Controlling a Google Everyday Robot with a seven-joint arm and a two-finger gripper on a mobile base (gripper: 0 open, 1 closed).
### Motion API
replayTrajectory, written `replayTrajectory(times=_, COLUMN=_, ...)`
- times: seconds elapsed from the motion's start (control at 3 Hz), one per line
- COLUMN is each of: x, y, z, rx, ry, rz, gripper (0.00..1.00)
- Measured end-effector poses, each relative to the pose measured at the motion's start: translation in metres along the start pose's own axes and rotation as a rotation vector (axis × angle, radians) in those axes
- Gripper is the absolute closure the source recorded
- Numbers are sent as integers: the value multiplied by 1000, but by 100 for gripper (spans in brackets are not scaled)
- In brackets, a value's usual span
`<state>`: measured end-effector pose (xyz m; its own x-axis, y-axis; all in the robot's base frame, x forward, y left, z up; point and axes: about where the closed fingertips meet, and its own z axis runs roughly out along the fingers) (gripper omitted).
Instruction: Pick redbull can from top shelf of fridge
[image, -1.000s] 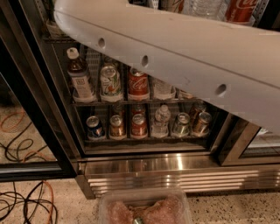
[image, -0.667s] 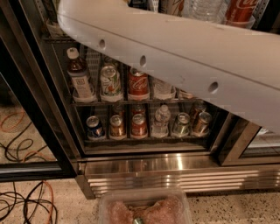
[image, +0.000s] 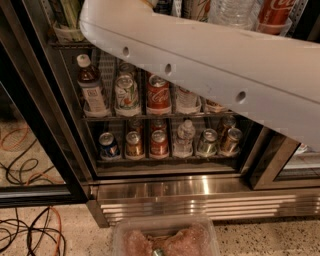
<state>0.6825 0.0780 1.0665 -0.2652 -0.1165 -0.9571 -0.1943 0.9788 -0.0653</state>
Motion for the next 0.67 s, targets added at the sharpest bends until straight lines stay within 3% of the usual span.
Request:
replayTrajectory(times=0.33, x=0, y=0, z=0, rx=1, ry=0, rz=0, gripper=33)
replayTrajectory(times=0.67, x=0, y=0, z=0, rx=1, ry=0, rz=0, gripper=52)
